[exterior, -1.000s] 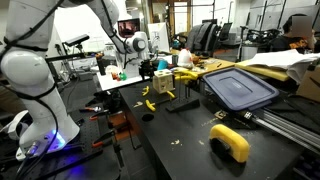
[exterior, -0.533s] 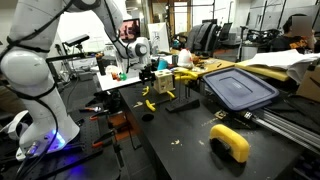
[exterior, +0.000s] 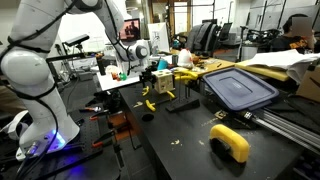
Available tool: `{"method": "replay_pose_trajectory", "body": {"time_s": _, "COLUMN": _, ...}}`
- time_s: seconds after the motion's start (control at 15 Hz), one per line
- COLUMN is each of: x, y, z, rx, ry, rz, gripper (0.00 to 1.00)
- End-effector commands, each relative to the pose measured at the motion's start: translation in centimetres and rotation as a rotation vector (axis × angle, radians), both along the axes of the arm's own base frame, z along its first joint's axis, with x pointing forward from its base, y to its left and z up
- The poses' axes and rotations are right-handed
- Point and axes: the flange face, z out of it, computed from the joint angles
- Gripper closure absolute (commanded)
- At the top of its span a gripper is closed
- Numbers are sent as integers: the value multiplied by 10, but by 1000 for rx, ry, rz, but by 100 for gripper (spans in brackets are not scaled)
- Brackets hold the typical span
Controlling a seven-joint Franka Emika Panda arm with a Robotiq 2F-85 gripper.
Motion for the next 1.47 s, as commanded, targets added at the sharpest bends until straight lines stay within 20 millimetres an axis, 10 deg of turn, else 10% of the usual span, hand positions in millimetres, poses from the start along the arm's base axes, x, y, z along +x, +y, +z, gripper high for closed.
{"method": "replay_pose_trajectory", "body": {"time_s": 0.0, "x": 0, "y": 0, "z": -1, "rx": -1, "ry": 2, "rz": 0, "gripper": 0}}
{"method": "replay_pose_trajectory", "body": {"time_s": 0.67, "x": -8, "y": 3, "z": -4, "rx": -2, "ry": 17, "rz": 7, "gripper": 0}}
{"method": "replay_pose_trajectory", "body": {"time_s": 1.4, "x": -73, "y": 5, "z": -42, "rx": 85, "ry": 24, "rz": 198, "gripper": 0}}
